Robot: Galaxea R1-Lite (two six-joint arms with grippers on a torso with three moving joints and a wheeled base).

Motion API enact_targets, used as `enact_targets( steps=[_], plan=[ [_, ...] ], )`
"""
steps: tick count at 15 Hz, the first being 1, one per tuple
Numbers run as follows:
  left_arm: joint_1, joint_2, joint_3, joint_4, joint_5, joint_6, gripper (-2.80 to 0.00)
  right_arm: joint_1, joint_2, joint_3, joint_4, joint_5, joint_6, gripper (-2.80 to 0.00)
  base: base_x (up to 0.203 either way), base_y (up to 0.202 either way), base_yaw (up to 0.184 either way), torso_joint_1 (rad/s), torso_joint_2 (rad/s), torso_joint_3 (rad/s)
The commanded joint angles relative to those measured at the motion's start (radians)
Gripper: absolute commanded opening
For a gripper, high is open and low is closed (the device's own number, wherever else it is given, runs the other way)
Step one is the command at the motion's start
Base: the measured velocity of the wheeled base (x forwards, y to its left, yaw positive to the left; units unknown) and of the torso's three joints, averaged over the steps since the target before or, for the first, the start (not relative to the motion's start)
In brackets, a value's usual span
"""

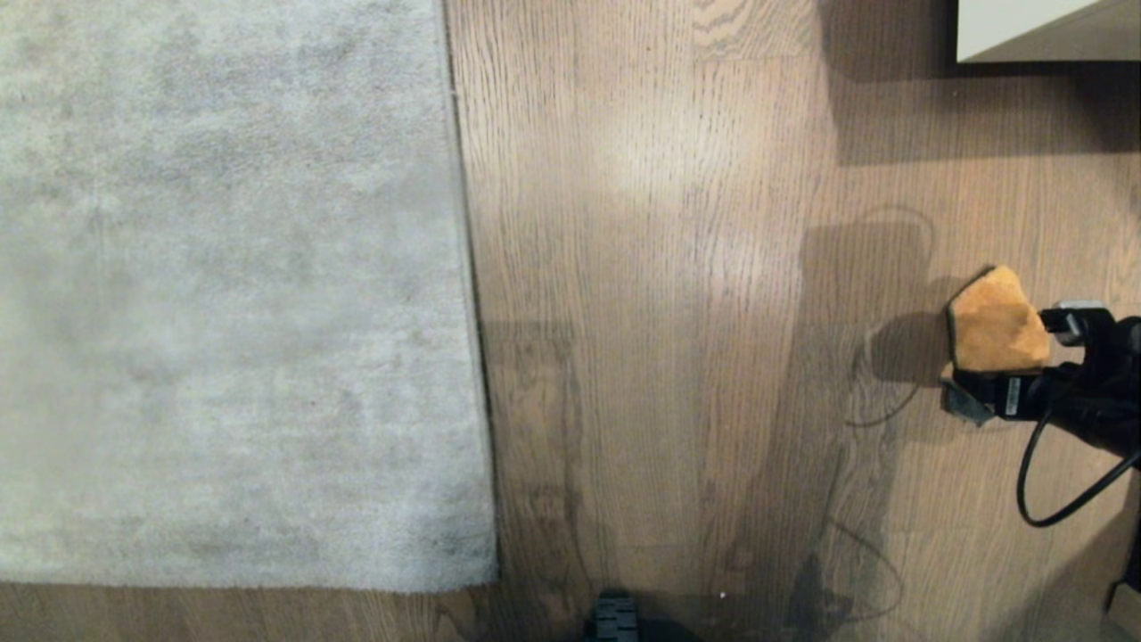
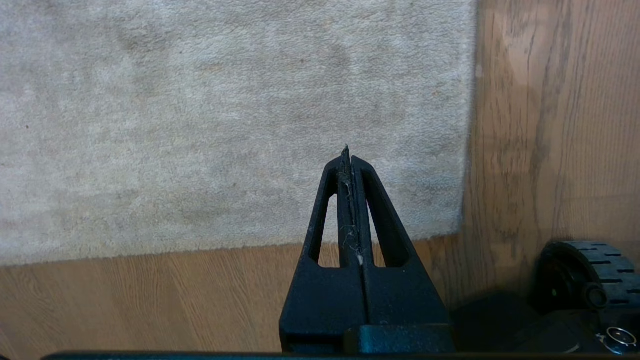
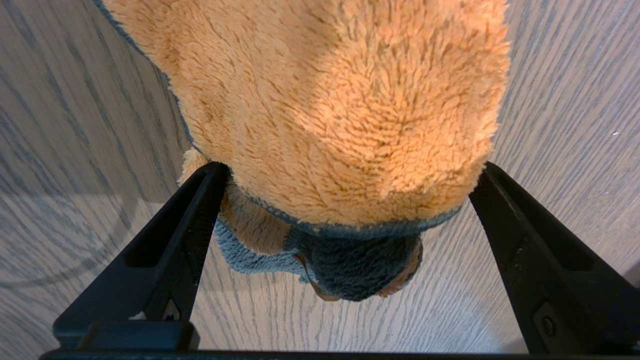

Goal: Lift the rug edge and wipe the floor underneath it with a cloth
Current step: Pick up the rag

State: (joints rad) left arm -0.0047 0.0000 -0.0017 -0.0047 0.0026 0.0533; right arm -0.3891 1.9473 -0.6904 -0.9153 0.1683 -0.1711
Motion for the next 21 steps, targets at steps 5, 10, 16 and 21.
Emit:
enact_targets(
  steps=[5, 10, 16, 21],
  plan=[
    [0.0, 0.0, 0.0, -0.001, 0.0, 0.0, -2.8, 0.004, 0.024, -0.018, -0.044, 0.002, 0.0, -2.8, 0.0, 0.0, 0.0, 0.0, 0.0, 0.0],
    [0.0, 0.0, 0.0, -0.001, 0.0, 0.0, -2.8, 0.009, -0.002, -0.011, -0.059, 0.002, -0.001, -2.8, 0.0, 0.0, 0.0, 0.0, 0.0, 0.0],
    [0.0, 0.0, 0.0, 0.0, 0.0, 0.0, -2.8, 0.019, -0.071, 0.011, -0.047, 0.002, 0.0, -2.8, 0.0, 0.0, 0.0, 0.0, 0.0, 0.0],
    [0.0, 0.0, 0.001, 0.0, 0.0, 0.0, -2.8, 0.019, -0.157, 0.035, -0.034, 0.003, 0.001, -2.8, 0.0, 0.0, 0.0, 0.0, 0.0, 0.0]
  ],
)
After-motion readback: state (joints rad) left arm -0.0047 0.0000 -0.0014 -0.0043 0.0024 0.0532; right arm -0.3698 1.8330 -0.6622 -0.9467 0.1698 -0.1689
